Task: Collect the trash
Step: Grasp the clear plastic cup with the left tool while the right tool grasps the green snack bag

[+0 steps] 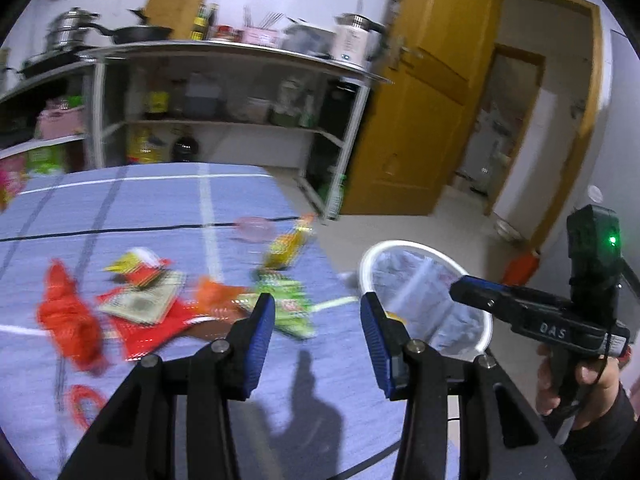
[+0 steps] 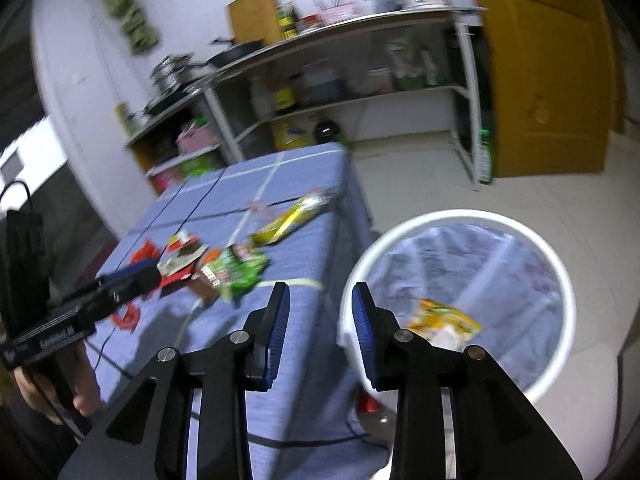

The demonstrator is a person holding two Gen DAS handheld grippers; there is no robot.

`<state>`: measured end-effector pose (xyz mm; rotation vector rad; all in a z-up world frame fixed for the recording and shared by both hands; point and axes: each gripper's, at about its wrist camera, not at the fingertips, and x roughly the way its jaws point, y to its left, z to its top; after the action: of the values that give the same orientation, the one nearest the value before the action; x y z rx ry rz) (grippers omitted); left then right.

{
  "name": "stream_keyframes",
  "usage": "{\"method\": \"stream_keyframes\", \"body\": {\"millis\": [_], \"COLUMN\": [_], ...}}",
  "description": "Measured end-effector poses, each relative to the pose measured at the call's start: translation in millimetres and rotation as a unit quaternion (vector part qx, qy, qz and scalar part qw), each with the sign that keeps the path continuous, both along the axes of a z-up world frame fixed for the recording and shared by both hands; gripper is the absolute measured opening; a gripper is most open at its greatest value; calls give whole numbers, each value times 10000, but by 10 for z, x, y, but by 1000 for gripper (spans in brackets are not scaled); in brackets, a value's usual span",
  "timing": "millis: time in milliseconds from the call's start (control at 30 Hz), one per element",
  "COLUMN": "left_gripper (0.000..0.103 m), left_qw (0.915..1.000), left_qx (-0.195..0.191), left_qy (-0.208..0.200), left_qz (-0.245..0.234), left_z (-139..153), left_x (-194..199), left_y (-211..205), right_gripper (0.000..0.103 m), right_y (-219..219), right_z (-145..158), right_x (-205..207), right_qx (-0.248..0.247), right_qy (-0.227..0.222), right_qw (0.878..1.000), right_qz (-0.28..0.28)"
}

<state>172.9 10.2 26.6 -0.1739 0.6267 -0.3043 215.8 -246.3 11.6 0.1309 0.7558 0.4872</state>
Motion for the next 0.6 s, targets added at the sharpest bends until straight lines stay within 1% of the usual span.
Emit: {"method": "stream_keyframes", "body": {"millis": [133,200,233,267,300,333,367,467,600], "left_gripper": [46,50,53,55,56,57,58,59,59], "left_qw": [9988,9974,9965,9956,9947,9937,9927,9904,9882], "left_qx": [112,131,127,119,113,114,121,189,212], "left_qy": [-63,-61,-54,-48,-36,-19,2,111,351], "left_qz": [483,707,819,927,1023,1118,1197,1361,1473], "left_z": [-31,-63,-89,-113,-139,-172,-207,-314,-481], "left_x": [-137,-200,-236,-267,-291,-313,-340,-391,-355], "left_y": [392,571,662,741,814,880,937,1059,1161], "right_gripper": [33,34,34,38,48,52,54,54,54], "right_y": [362,490,582,626,702,782,861,1059,1282], "right_z": [-29,-54,-74,-84,-110,-137,-167,-244,-338], "right_x": [26,51,73,85,117,148,182,236,310], "right_qx": [-288,-362,-402,-428,-483,-538,-604,-842,-1215], "right_qy": [-105,-150,-170,-182,-193,-194,-181,-198,-258], "right_qw": [9988,9978,9970,9966,9958,9949,9938,9904,9842], "right_qz": [380,533,636,686,759,831,915,1083,1260]}}
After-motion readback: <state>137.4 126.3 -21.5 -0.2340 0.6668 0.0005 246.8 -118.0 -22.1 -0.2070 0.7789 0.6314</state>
